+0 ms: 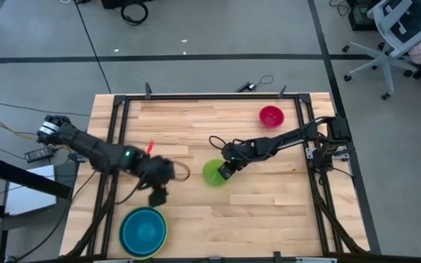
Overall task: Nest bowls inside each other
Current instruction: Stack the light green bowl on top of the blue bowl
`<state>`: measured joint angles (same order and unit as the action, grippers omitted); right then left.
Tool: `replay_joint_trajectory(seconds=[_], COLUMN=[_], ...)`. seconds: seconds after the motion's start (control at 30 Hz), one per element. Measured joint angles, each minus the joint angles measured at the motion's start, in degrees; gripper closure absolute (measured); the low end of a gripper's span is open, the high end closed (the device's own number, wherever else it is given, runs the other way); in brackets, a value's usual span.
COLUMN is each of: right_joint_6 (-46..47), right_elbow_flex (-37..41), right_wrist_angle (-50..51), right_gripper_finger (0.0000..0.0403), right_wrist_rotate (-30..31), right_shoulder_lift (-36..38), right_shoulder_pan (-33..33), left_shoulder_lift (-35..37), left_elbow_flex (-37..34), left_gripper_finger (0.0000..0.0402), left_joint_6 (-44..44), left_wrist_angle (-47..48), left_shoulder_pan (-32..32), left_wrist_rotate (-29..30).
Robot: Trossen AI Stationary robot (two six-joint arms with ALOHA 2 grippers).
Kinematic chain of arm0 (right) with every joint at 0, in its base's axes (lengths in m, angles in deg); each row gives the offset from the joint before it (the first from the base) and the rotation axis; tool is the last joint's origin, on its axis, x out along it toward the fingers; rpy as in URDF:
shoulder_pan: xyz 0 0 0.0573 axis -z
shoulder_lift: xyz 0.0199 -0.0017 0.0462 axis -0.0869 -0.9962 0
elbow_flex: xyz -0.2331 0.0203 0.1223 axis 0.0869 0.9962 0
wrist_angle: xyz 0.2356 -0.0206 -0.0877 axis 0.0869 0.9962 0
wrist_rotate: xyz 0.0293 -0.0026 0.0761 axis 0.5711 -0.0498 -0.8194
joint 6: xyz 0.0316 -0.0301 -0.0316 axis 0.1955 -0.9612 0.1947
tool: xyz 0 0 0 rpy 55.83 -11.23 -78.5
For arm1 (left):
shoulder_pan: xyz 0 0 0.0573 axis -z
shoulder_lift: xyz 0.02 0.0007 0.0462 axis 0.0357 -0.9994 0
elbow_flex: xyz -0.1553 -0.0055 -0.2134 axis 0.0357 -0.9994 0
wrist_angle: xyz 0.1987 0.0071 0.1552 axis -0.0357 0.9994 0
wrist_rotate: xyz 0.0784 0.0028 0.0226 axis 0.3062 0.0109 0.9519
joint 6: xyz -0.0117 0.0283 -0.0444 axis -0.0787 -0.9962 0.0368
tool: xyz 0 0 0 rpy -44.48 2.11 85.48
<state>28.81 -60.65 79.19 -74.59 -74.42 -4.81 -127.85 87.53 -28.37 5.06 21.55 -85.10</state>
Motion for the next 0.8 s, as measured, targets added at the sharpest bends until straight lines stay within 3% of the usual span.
replay_joint_trajectory(seconds=[0.1,0.3,0.47,0.7,0.8], right_joint_6=[-0.8,-1.0,-1.1,-10.5,-11.7], right_elbow_flex=[-1.7,-6.9,-12.4,-18.1,-19.0], right_wrist_angle=[-0.1,1.8,5.7,8.8,8.5], right_gripper_finger=[0.0389,0.0388,0.039,0.0391,0.0375], right_wrist_rotate=[3.0,14.8,24.7,27.5,27.5], right_shoulder_lift=[0.0,0.0,0.0,-0.1,-0.1], right_shoulder_pan=[-1.1,-3.5,-4.4,-4.1,-3.5], left_shoulder_lift=[-1.0,-3.4,-5.5,-6.0,-5.7], left_elbow_flex=[0.0,-0.1,-0.1,-0.1,-0.1], left_gripper_finger=[0.018,0.0183,0.0203,0.0241,0.0278], left_joint_6=[-4.0,-4.4,-6.1,-9.1,-9.2], left_wrist_angle=[-5.6,-18.6,-21.4,-21.5,-20.6], left_shoulder_pan=[-6.3,-16.8,-20.8,-23.0,-24.4], left_wrist_rotate=[0.9,1.6,1.7,5.8,6.9])
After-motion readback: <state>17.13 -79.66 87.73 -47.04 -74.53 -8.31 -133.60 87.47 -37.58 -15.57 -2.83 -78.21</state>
